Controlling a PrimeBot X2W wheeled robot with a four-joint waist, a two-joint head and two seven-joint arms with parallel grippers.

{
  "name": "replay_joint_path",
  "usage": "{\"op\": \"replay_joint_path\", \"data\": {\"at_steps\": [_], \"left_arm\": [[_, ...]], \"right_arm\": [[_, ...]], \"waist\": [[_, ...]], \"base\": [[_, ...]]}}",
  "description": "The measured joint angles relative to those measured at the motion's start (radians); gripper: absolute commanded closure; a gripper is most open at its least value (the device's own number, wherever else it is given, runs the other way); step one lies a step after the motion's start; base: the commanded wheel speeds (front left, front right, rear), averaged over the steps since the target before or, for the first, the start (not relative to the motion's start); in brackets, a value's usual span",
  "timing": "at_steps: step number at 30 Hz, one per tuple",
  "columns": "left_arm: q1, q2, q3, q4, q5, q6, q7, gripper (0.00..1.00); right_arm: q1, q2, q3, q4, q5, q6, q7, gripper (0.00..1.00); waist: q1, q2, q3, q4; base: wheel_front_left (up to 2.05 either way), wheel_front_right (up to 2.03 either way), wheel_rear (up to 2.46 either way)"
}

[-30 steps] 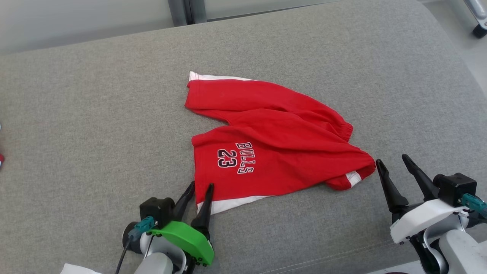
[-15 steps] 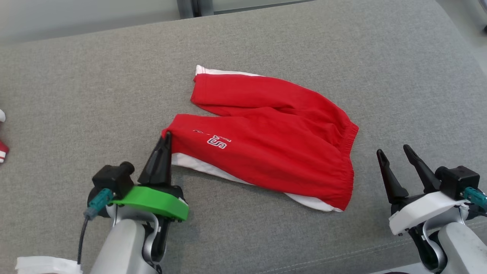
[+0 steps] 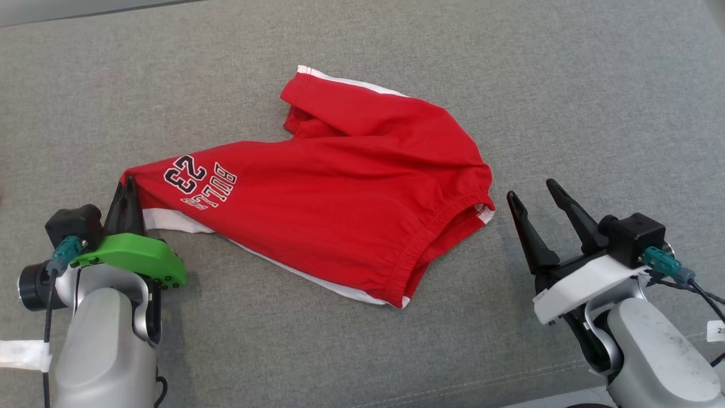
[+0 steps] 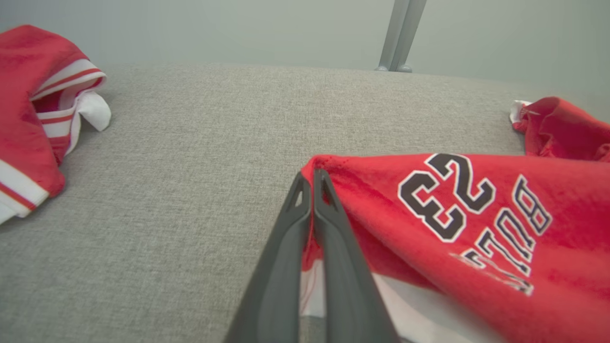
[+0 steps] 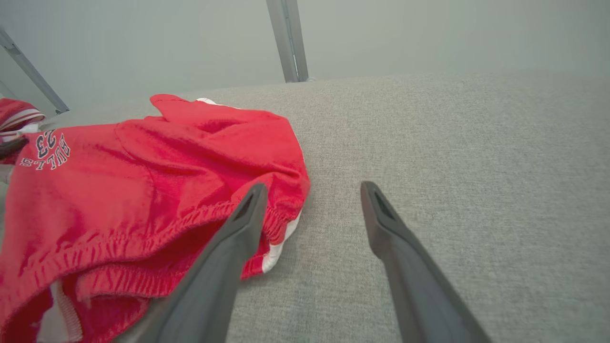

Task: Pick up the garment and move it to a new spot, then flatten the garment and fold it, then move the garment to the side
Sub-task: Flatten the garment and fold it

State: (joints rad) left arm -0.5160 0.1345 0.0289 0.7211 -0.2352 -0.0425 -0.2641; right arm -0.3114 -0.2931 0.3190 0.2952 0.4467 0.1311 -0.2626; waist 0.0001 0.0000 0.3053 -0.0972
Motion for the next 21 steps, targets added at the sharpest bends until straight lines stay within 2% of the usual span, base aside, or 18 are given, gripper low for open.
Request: {"op": "replay_joint_path", "data": {"at_steps": [1, 2, 7, 13, 17, 18, 21], "left_arm": [[-0.008, 0.0, 0.004, 0.006, 0.008, 0.001, 0.0, 0.59], [-0.014, 0.0, 0.01, 0.013, 0.017, 0.004, 0.0, 0.0], [-0.011, -0.024, 0.062, -0.019, 0.031, 0.009, 0.0, 0.0], [0.11, -0.07, 0.088, -0.149, 0.061, -0.008, 0.0, 0.0], [0.2, -0.083, 0.053, -0.205, 0.056, -0.027, 0.0, 0.0], [0.222, -0.083, 0.011, -0.221, 0.024, -0.028, 0.0, 0.0], [0.245, -0.086, -0.032, -0.231, -0.013, -0.017, 0.0, 0.0]], "right_arm": [[-0.004, 0.001, 0.007, -0.001, 0.0, 0.0, 0.0, 0.0], [-0.005, 0.004, 0.019, -0.003, 0.0, 0.0, 0.0, 0.0], [-0.005, 0.016, 0.078, -0.03, 0.018, 0.0, 0.0, 0.0], [0.049, 0.005, 0.182, -0.056, 0.075, 0.0, 0.0, 0.0], [0.061, 0.005, 0.235, -0.035, 0.138, 0.0, 0.0, 0.0], [0.061, 0.008, 0.266, -0.033, 0.17, 0.0, 0.0, 0.0], [0.061, 0.007, 0.289, -0.011, 0.216, 0.0, 0.0, 0.0]], "waist": [[0.0, 0.0, 0.005, -0.001], [0.0, 0.0, 0.009, -0.001], [0.0, 0.0, 0.005, 0.013], [0.0, 0.0, -0.037, 0.047], [0.0, 0.0001, -0.067, 0.089], [0.0, 0.0, -0.074, 0.108], [0.0, 0.0, -0.083, 0.137]], "base": [[0.0, 0.0, 0.0], [0.0, 0.0, 0.0], [0.0, 0.0, 0.0], [0.0, 0.0, 0.0], [0.0, 0.0, 0.0], [0.0, 0.0, 0.0], [0.0, 0.0, 0.0]]}}
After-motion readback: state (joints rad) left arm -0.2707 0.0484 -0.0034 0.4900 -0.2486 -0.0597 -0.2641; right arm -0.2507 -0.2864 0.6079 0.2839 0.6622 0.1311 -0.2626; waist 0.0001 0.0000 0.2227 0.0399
